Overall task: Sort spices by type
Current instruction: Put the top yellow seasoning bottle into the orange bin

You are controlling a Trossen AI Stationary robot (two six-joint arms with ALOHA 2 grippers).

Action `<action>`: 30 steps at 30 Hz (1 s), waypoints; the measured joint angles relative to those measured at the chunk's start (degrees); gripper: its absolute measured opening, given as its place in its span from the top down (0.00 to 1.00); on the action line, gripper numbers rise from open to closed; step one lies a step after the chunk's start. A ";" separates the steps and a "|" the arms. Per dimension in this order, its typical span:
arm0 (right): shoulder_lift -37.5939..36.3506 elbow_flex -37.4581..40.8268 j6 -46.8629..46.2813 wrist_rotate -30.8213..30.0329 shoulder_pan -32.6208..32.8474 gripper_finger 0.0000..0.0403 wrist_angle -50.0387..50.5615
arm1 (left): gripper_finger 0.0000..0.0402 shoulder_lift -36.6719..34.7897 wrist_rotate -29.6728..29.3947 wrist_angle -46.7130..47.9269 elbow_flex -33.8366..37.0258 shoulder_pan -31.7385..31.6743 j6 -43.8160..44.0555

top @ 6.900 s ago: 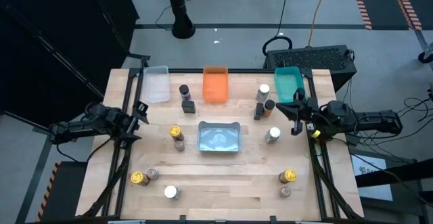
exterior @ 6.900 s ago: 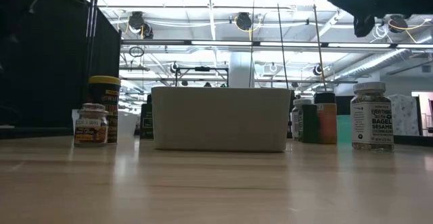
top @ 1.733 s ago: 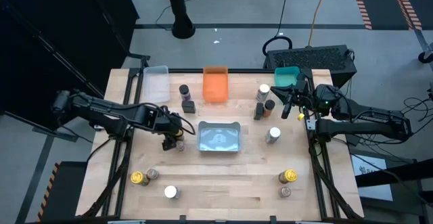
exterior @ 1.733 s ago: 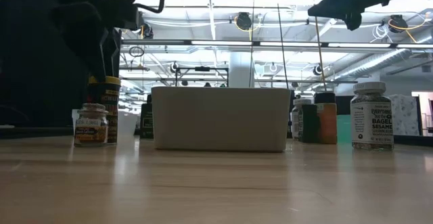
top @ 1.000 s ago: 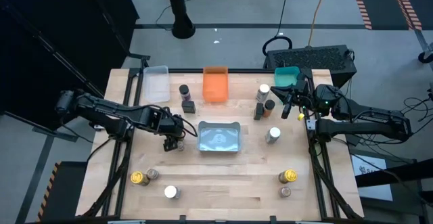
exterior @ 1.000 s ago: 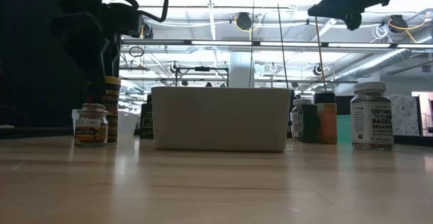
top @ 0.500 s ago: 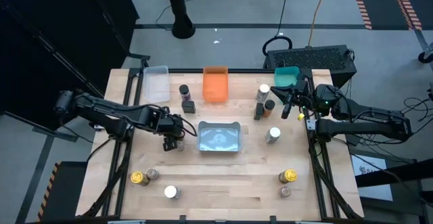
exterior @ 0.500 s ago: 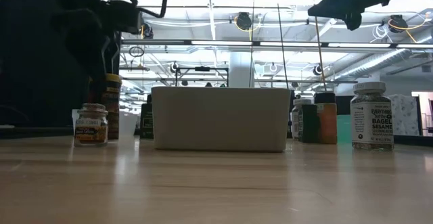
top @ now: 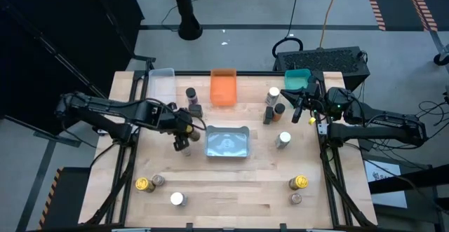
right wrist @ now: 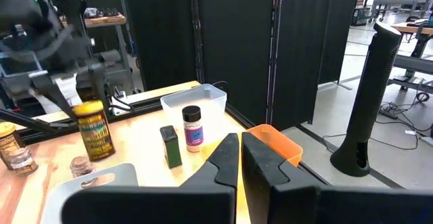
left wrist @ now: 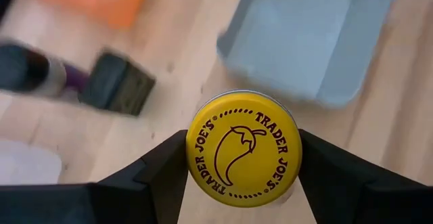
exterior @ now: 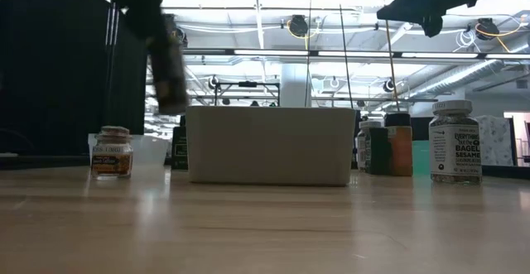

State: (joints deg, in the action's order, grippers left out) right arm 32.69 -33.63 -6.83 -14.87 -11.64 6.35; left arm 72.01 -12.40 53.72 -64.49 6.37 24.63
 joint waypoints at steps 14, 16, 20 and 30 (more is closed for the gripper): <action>0.00 0.00 0.00 -0.01 -0.02 1.00 -0.09 | 0.40 5.91 -2.61 0.88 -16.68 -3.58 -1.61; 0.00 0.00 0.00 -0.01 -0.02 1.00 -0.09 | 0.40 7.99 -3.18 1.63 -19.09 -4.53 -2.58; 0.00 0.00 0.00 -0.01 -0.02 1.00 -0.11 | 0.40 12.82 -2.72 2.19 -25.27 -6.87 -7.85; 0.00 0.00 0.00 -0.03 -0.02 1.00 -0.09 | 0.40 22.84 2.81 8.61 -39.22 -18.38 -26.41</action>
State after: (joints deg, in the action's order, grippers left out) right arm 32.69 -33.63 -6.83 -14.90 -11.66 6.26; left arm 94.85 -9.60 62.33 -103.71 -12.01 -1.78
